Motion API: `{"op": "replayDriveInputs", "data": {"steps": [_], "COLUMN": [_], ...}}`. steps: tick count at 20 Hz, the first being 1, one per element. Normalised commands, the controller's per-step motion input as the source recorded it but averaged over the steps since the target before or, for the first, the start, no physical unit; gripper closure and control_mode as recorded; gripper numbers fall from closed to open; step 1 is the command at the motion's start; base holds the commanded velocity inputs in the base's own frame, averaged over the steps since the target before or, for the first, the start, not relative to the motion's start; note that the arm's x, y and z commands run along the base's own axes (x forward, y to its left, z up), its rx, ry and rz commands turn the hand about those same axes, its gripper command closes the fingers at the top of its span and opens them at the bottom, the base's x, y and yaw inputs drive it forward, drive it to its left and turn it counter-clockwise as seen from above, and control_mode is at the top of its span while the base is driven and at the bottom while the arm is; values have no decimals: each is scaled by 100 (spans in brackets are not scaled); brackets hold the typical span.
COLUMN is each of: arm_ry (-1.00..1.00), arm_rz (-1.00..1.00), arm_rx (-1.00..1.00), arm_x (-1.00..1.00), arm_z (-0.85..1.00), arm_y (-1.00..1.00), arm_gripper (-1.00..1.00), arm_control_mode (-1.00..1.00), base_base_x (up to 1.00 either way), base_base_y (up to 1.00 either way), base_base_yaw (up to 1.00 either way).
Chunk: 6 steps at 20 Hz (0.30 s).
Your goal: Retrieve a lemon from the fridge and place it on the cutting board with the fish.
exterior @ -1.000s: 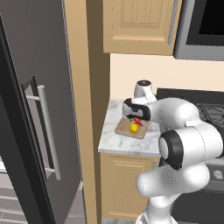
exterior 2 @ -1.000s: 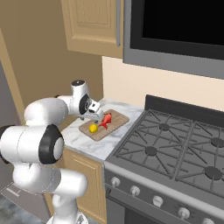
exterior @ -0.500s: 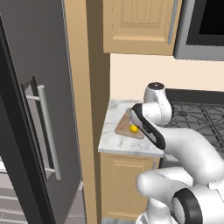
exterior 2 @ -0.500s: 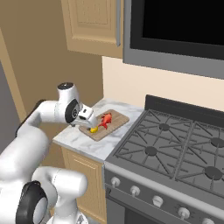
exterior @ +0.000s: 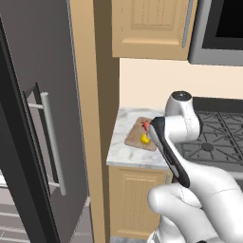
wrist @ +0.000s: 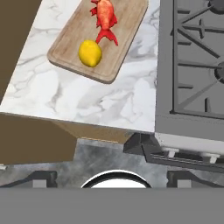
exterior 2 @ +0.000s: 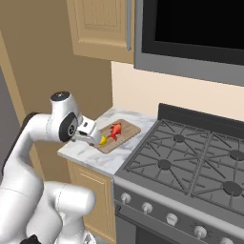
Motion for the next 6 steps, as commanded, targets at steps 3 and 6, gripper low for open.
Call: {"op": "replayDriveInputs", "data": {"steps": [3,6], "arm_ry": [8,4], "arm_rz": [-3,-2], "arm_rx": [0,0], "arm_x": [-7,-13], "arm_z": [1,0], "arm_y": [-40,-41], "arm_gripper": [-100,-100], "arm_control_mode": [-100,-100], "base_base_x": [0,0], "base_base_y": [0,0], "base_base_yaw": [0,0]}}
